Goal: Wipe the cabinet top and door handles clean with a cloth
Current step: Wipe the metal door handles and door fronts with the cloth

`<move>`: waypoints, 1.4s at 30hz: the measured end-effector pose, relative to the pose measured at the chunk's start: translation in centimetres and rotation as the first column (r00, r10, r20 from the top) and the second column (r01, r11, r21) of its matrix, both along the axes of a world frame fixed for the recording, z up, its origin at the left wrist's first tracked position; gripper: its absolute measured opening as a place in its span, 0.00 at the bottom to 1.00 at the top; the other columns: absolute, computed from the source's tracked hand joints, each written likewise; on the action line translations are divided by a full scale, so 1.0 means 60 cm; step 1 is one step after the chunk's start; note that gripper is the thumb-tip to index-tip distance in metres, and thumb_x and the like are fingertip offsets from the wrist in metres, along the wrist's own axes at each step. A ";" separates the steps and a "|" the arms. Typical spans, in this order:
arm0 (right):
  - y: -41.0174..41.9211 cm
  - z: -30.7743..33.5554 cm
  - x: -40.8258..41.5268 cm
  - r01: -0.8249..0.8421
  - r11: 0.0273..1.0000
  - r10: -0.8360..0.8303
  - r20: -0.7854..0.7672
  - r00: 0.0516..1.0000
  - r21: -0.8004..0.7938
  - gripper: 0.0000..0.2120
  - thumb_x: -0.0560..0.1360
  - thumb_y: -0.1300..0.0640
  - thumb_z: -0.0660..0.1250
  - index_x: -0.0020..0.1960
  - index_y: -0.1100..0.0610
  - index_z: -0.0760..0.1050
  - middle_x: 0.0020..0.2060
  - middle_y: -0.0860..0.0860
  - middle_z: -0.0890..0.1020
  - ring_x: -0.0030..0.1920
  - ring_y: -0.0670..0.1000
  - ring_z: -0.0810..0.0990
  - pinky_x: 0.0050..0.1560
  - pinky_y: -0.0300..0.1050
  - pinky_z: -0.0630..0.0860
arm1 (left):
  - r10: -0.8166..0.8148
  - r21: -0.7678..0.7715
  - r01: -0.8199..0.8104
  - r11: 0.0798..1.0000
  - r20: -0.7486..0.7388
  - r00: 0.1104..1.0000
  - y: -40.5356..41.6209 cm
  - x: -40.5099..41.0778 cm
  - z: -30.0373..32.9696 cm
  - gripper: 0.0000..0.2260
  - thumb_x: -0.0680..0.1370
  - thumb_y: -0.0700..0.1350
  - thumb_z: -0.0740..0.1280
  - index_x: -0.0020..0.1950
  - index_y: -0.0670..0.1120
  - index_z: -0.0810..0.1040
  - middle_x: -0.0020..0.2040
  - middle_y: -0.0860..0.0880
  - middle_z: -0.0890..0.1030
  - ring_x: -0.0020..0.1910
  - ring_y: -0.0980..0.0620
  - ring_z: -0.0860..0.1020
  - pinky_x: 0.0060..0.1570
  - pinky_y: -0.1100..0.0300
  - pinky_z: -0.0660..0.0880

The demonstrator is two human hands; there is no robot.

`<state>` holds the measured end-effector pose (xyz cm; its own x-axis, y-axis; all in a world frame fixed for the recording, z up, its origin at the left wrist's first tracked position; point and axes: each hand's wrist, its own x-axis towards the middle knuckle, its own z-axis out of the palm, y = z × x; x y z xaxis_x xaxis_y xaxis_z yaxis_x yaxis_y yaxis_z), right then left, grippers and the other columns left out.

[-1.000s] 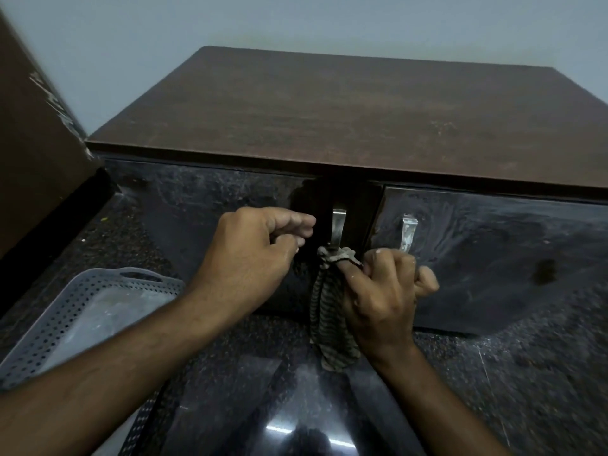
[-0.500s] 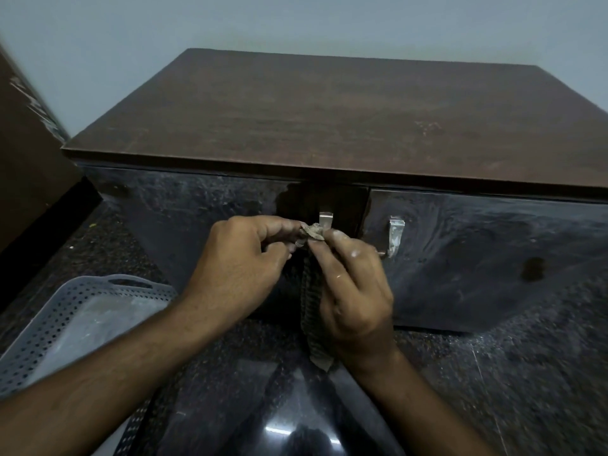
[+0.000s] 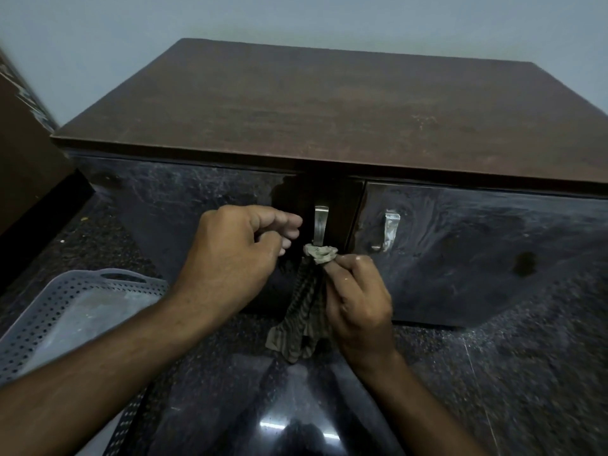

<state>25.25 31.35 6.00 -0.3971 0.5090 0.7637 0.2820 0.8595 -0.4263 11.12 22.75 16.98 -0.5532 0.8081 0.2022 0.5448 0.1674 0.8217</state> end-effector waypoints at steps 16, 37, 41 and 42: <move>-0.005 0.089 0.076 -0.277 0.780 -0.001 -0.443 0.896 -0.562 0.19 0.70 0.66 0.77 0.60 0.61 0.81 0.48 0.56 0.82 0.48 0.48 0.84 0.49 0.36 0.80 | -0.294 -0.022 0.294 0.956 0.000 0.956 0.040 0.056 0.010 0.03 0.75 0.45 0.73 0.43 0.53 0.85 0.36 0.58 0.84 0.35 0.62 0.82 0.37 0.66 0.77; 0.042 0.089 0.057 0.199 0.979 -0.191 -0.144 0.971 0.041 0.09 0.76 0.71 0.69 0.56 0.70 0.81 0.49 0.63 0.81 0.50 0.59 0.81 0.55 0.49 0.80 | -0.218 -0.006 0.219 0.976 0.089 0.972 0.063 0.089 -0.006 0.17 0.75 0.41 0.66 0.62 0.52 0.82 0.49 0.59 0.85 0.50 0.65 0.82 0.56 0.57 0.80; 0.034 0.076 0.063 0.237 0.970 -0.232 -0.085 0.969 0.055 0.11 0.75 0.73 0.69 0.57 0.70 0.81 0.50 0.64 0.81 0.51 0.58 0.80 0.61 0.44 0.77 | -0.188 0.008 0.188 0.982 0.092 0.978 0.063 0.091 -0.007 0.16 0.76 0.40 0.66 0.60 0.52 0.83 0.47 0.60 0.86 0.48 0.65 0.83 0.54 0.58 0.81; 0.029 0.069 0.070 0.237 0.970 -0.233 -0.080 0.969 0.052 0.11 0.74 0.73 0.69 0.56 0.70 0.81 0.49 0.64 0.81 0.51 0.58 0.80 0.62 0.43 0.76 | -0.187 0.003 0.187 0.982 0.095 0.978 0.061 0.091 -0.006 0.16 0.76 0.38 0.66 0.60 0.52 0.83 0.47 0.60 0.86 0.48 0.66 0.82 0.55 0.59 0.81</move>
